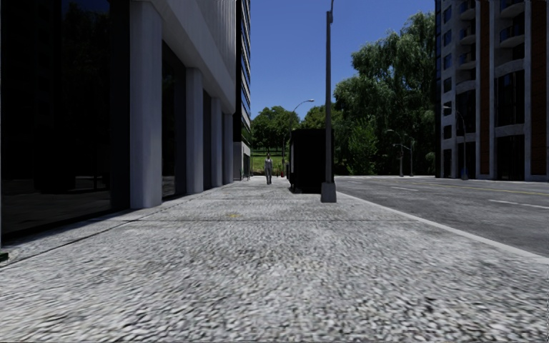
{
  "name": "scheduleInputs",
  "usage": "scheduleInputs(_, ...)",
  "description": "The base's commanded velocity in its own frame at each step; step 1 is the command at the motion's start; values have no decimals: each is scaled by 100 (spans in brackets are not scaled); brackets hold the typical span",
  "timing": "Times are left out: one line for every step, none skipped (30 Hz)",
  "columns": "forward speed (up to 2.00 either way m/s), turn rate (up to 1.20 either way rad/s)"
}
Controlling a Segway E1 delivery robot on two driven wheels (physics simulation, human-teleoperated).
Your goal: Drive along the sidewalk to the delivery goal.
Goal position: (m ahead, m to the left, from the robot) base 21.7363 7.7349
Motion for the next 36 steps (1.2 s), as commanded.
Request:
scheduleInputs(200,0)
scheduleInputs(200,0)
scheduleInputs(200,0)
scheduleInputs(200,0)
scheduleInputs(200,0)
scheduleInputs(200,0)
scheduleInputs(200,0)
scheduleInputs(200,4)
scheduleInputs(200,10)
scheduleInputs(200,13)
scheduleInputs(200,13)
scheduleInputs(200,15)
scheduleInputs(200,20)
scheduleInputs(200,23)
scheduleInputs(200,24)
scheduleInputs(200,24)
scheduleInputs(200,24)
scheduleInputs(200,24)
scheduleInputs(200,24)
scheduleInputs(200,24)
scheduleInputs(200,26)
scheduleInputs(200,27)
scheduleInputs(200,27)
scheduleInputs(200,28)
scheduleInputs(200,30)
scheduleInputs(200,30)
scheduleInputs(200,31)
scheduleInputs(200,33)
scheduleInputs(200,34)
scheduleInputs(200,34)
scheduleInputs(200,35)
scheduleInputs(200,36)
scheduleInputs(200,36)
scheduleInputs(200,36)
scheduleInputs(200,36)
scheduleInputs(200,36)
